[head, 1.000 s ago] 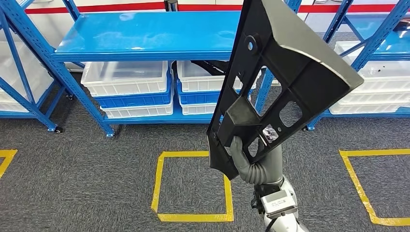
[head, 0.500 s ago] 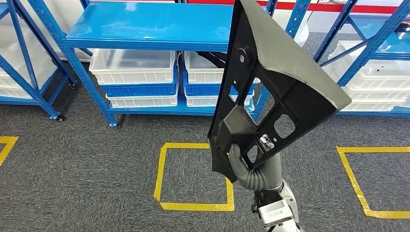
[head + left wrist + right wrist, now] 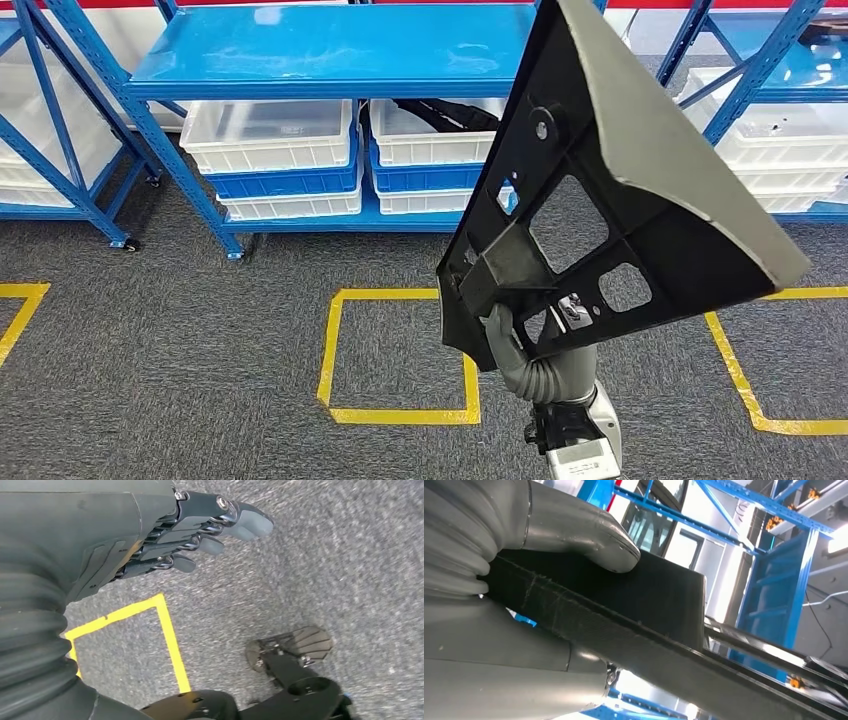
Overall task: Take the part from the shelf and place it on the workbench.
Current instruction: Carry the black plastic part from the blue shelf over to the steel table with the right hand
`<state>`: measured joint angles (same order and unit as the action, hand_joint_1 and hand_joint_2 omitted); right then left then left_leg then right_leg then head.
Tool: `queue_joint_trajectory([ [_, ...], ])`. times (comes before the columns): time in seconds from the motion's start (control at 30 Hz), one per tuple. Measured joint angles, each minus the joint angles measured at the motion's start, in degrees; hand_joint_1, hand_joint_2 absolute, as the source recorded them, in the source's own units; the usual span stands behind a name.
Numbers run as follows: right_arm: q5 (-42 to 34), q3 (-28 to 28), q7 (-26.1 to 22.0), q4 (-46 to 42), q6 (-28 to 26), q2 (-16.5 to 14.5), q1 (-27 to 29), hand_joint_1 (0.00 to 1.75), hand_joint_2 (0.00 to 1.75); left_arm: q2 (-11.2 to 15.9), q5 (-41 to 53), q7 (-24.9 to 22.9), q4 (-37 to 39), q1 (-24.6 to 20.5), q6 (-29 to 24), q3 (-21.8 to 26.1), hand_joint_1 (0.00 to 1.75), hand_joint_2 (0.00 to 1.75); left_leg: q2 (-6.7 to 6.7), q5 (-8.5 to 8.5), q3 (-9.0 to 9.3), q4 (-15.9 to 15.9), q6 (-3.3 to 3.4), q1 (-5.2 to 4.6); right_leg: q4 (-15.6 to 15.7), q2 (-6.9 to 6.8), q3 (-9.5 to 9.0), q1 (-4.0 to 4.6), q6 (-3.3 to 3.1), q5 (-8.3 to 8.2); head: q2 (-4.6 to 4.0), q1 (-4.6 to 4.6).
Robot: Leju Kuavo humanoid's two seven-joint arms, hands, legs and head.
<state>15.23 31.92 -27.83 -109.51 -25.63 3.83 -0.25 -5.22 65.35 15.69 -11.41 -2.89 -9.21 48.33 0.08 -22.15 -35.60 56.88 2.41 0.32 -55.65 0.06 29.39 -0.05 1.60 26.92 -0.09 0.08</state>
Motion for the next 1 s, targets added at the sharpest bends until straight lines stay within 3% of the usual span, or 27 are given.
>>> queue_joint_trajectory([
  [0.23,1.98,-0.39,-0.52,-0.96,-0.24,0.14,0.43,1.75,1.75,0.25,0.50,1.15,0.00,0.11,0.93,-0.14,0.00,1.75,0.01,0.55,-0.10,-0.30,-1.70,0.30,-0.34,0.00,0.52,0.25,-0.29,-0.19,0.00,-0.01],
  [0.3,2.28,-0.40,-0.51,-1.25,-0.26,0.13,0.33,1.75,1.75,0.26,0.52,1.64,0.00,0.04,1.00,-0.20,0.00,1.75,-0.07,0.56,-0.18,-0.38,-1.62,0.21,-0.12,-0.03,0.50,0.04,-0.06,-0.34,0.00,-0.01],
  [0.37,2.50,-0.40,-0.49,-1.71,-0.28,0.09,0.17,1.75,1.75,0.01,0.57,2.02,0.00,-0.09,0.95,-0.29,0.00,1.75,-0.08,1.20,0.32,-1.68,-1.09,0.44,-0.10,-0.08,0.59,0.10,0.25,-0.19,0.00,-0.01],
  [0.43,2.74,-0.40,-0.48,-2.00,-0.37,0.09,-0.13,1.75,1.75,-0.26,0.61,2.22,0.00,-0.25,0.77,-0.36,0.00,1.75,0.02,2.13,0.84,-3.33,-1.11,1.02,-3.94,-0.05,2.50,0.18,0.16,2.09,0.00,0.22],
  [0.5,2.94,-0.40,-0.37,-2.01,-0.49,0.18,-0.38,1.75,1.75,-0.27,0.60,2.29,0.00,-0.37,0.60,-0.37,0.00,1.75,0.04,2.56,0.58,-3.76,-1.34,1.34,-11.50,-0.01,6.08,-0.37,0.23,5.55,0.00,0.43],
  [0.57,3.04,-0.40,-0.24,-2.01,-0.54,0.32,-0.39,1.75,1.75,-0.28,0.59,2.30,0.00,-0.41,0.56,-0.37,0.00,1.75,-0.02,2.83,0.12,-3.68,-1.71,1.63,-15.31,-0.01,7.82,-1.15,1.27,6.69,0.00,0.40],
  [0.6,3.08,-0.40,-0.21,-2.01,-0.56,0.37,-0.39,1.75,1.75,-0.29,0.60,2.30,0.00,-0.41,0.56,-0.37,0.00,1.75,-0.10,2.97,-0.13,-3.55,-2.00,1.87,-13.83,-0.02,7.00,-1.60,2.21,5.90,0.00,0.39],
  [0.67,3.11,-0.43,-0.16,-2.00,-0.62,0.43,-0.47,1.75,1.75,-0.19,0.60,2.29,-0.05,-0.42,0.53,-0.37,0.00,1.75,-0.32,3.09,-0.78,-2.82,-2.93,2.33,-6.26,-0.07,2.97,-2.63,4.31,3.12,0.00,0.51],
  [0.7,3.14,-0.42,-0.12,-2.00,-0.65,0.44,-0.47,1.75,1.75,-0.11,0.61,2.25,-0.10,-0.43,0.50,-0.37,0.00,1.75,-0.45,3.00,-1.16,-2.25,-3.52,2.39,-2.94,0.04,1.34,-2.90,4.69,2.00,0.00,0.68],
  [0.73,3.17,-0.42,-0.09,-2.00,-0.70,0.47,-0.47,1.75,1.75,-0.03,0.61,2.20,-0.14,-0.43,0.48,-0.37,0.00,1.75,-0.54,2.93,-1.45,-1.80,-4.08,2.34,-1.17,0.12,0.49,-3.00,4.42,1.40,0.00,0.69],
  [0.8,3.23,-0.42,-0.04,-2.01,-0.79,0.54,-0.42,1.75,1.75,0.02,0.60,2.04,-0.15,-0.34,0.46,-0.37,0.00,1.75,-0.65,3.09,-1.61,-1.56,-4.92,2.24,-1.28,0.31,0.69,-2.67,2.75,1.07,0.00,0.64],
  [0.87,3.25,-0.44,-0.02,-2.01,-0.84,0.58,-0.44,1.75,1.75,-0.09,0.59,1.95,-0.08,-0.23,0.47,-0.37,0.00,1.75,-0.53,2.90,-1.81,-1.17,-5.35,2.55,-1.77,0.21,0.87,-2.53,1.47,0.72,0.00,0.45],
  [0.93,3.31,-0.45,-0.02,-2.01,-0.84,0.57,-0.45,1.75,1.75,-0.19,0.59,1.91,-0.03,-0.21,0.47,-0.37,0.00,1.75,-0.26,-0.22,-3.49,3.07,-5.25,2.64,-1.83,0.05,0.96,-2.40,0.66,0.28,0.00,0.25],
  [1.0,3.41,-0.46,0.03,-2.01,-0.84,0.57,-0.44,1.75,1.75,-0.20,0.59,1.84,-0.02,-0.22,0.48,-0.37,0.00,1.75,-0.14,-5.07,-6.67,11.65,-4.80,2.29,-1.88,-0.15,1.11,-1.91,0.26,0.05,0.00,0.11],
])
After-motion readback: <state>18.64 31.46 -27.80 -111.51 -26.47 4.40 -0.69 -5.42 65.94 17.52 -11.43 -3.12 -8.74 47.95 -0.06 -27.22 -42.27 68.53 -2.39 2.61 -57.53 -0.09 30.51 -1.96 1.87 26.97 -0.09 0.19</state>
